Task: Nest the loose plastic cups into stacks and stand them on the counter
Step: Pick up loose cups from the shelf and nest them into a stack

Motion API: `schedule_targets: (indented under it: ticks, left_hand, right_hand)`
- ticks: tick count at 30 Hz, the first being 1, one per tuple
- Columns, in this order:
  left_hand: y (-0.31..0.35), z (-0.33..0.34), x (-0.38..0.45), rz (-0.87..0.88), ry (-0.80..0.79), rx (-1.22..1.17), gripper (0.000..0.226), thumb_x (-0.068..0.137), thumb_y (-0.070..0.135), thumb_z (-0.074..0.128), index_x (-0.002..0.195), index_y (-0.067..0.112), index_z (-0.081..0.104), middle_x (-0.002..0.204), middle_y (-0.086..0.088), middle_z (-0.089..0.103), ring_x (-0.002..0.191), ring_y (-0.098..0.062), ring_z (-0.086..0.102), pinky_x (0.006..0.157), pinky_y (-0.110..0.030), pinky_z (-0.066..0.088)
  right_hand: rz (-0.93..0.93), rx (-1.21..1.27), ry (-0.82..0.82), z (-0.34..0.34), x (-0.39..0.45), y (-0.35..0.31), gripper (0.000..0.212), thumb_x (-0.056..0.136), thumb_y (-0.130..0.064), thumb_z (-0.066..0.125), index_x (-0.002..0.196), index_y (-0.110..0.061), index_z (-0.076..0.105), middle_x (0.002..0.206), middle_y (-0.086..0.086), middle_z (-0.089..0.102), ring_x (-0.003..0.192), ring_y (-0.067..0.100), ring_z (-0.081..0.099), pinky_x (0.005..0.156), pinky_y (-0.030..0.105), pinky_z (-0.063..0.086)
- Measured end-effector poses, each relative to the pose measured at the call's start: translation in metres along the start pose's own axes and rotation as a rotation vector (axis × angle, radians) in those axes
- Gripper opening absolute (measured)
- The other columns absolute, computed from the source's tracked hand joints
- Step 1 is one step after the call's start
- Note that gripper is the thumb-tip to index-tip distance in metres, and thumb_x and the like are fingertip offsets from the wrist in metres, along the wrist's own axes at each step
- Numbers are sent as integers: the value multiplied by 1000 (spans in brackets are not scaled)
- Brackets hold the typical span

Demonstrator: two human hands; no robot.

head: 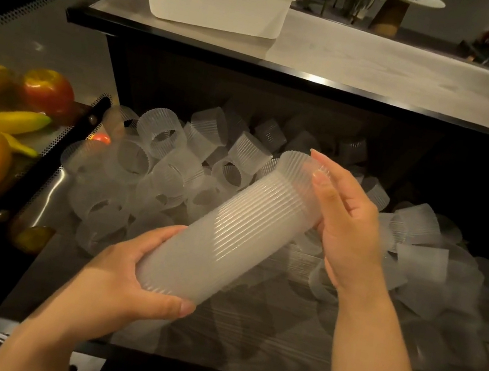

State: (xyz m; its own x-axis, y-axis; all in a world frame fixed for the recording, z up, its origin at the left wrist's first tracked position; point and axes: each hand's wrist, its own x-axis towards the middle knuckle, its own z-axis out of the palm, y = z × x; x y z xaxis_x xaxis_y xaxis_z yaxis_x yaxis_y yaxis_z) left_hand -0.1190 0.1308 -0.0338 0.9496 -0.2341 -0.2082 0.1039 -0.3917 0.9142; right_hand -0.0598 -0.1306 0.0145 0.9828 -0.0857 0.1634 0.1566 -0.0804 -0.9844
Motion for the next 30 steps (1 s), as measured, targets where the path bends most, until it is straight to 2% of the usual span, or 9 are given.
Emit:
schedule_targets:
  ticks: [6,10,13,15,18,20,25,27,30]
  left_hand:
    - [-5,0,3,-6,-8,-23,102,24,79,85,120,69,52,119,26,64,106,0,62,85,-30,51]
    - [-4,3,6,-1,15,-47,88,33,63,87,113,75,50,114,31,63,104,3,62,82,-28,52]
    - [-1,4,8,5,37,-56,84,34,60,85,108,78,49,113,33,61,101,6,61,81,-28,52]
    - [0,4,8,2,52,-54,81,34,60,84,104,81,48,112,37,59,98,10,60,78,-25,51]
    - [-2,2,7,-5,76,-52,84,34,61,85,109,77,49,112,34,60,99,6,61,79,-27,52]
    - [-7,0,7,-14,95,-52,89,33,61,86,114,72,51,112,31,62,102,-1,63,79,-29,53]
    - [-10,0,10,-5,116,-56,95,29,66,89,116,70,53,113,29,64,104,-5,64,84,-36,56]
    - [-8,2,12,0,130,-58,85,31,64,87,107,77,50,111,35,62,100,4,63,80,-30,55]
    - [-8,0,14,-14,157,-53,78,35,65,84,104,79,49,109,40,59,96,12,60,75,-27,53]
  right_hand:
    - [-4,18,39,4,-1,6,32,88,-43,59,115,-30,69,114,-13,68,112,13,62,97,55,51]
    - [28,26,32,12,-3,10,22,95,-36,58,108,-25,71,103,-10,71,102,14,65,95,55,51]
    - [-2,52,10,17,-6,10,25,97,-36,49,108,-26,71,100,-14,70,100,8,63,96,47,51]
    - [-6,70,-34,18,-8,11,33,94,-44,44,113,-32,68,106,-17,70,107,3,62,101,41,47]
    - [22,35,-178,15,-6,14,53,87,-68,44,125,-37,63,136,-5,59,133,15,49,114,49,36]
    - [62,6,-265,11,-4,14,65,81,-78,43,130,-38,59,145,-3,52,139,15,41,117,48,30]
    - [60,-64,-365,3,3,10,62,90,-72,26,136,-40,53,145,-14,50,141,8,38,120,48,24]
    - [73,-141,-296,2,6,11,59,90,-71,17,135,-49,50,145,-22,47,137,1,40,119,46,26]
    - [124,-159,-52,-2,11,16,53,97,-60,20,138,-44,49,138,-20,54,120,0,56,109,39,43]
